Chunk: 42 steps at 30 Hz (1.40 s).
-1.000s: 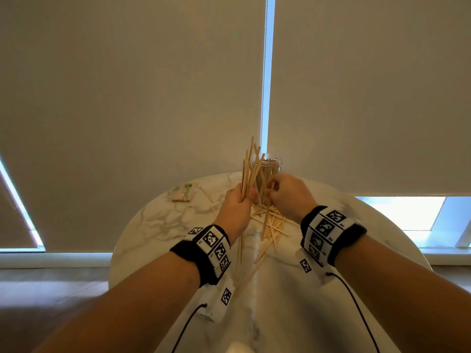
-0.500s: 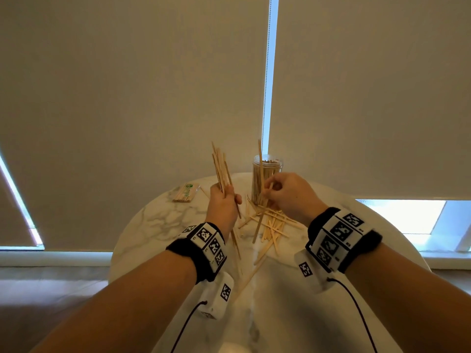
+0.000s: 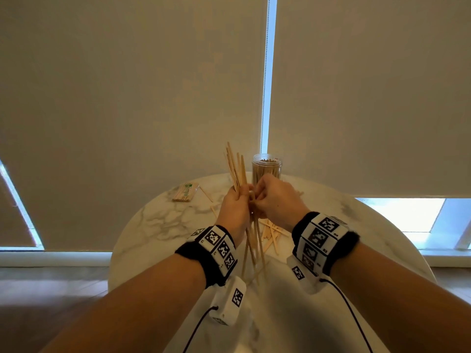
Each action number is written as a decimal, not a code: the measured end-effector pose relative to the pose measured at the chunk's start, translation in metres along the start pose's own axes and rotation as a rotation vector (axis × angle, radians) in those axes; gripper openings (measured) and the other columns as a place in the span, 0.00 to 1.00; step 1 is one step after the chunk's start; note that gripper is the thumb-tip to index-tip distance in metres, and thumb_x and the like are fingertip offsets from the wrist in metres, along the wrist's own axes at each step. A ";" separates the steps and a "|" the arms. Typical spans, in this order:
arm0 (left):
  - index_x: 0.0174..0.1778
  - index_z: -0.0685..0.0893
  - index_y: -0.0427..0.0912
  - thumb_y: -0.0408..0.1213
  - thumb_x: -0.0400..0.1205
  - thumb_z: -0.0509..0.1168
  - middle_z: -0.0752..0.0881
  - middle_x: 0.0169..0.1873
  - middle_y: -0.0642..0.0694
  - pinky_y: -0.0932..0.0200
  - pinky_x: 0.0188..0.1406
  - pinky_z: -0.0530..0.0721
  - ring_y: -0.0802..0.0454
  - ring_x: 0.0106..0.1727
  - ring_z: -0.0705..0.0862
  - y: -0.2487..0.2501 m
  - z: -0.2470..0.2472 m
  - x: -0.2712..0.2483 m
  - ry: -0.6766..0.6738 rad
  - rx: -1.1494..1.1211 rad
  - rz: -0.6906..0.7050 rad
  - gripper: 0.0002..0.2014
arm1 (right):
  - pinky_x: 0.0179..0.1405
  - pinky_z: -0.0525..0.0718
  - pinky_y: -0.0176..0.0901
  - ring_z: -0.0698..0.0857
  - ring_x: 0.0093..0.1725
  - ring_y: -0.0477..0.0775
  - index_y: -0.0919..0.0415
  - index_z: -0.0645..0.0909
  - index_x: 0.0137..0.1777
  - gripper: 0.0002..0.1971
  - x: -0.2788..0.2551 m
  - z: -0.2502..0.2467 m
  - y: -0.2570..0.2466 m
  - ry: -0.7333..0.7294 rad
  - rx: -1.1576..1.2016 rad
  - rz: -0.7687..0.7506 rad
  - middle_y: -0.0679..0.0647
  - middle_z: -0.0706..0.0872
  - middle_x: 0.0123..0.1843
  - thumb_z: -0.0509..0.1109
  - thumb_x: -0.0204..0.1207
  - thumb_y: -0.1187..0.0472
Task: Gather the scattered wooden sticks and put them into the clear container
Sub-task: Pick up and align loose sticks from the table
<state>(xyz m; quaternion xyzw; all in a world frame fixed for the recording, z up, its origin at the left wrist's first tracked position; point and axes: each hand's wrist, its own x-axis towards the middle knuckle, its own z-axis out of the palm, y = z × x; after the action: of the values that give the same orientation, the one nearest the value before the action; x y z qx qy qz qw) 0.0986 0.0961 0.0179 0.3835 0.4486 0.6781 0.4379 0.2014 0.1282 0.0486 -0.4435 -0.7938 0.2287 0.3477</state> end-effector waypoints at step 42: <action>0.40 0.71 0.44 0.47 0.91 0.50 0.67 0.25 0.51 0.62 0.19 0.66 0.57 0.20 0.64 0.047 -0.074 0.061 0.498 -0.211 0.129 0.17 | 0.22 0.75 0.31 0.73 0.18 0.41 0.59 0.67 0.37 0.16 -0.051 -0.011 0.014 -0.616 0.027 0.300 0.52 0.71 0.33 0.54 0.85 0.76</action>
<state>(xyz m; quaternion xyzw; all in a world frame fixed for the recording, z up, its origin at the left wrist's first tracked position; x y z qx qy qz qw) -0.0007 0.1229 0.0475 0.1852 0.4440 0.8209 0.3077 0.2365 0.0916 0.0283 -0.4607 -0.7843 0.4112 0.0598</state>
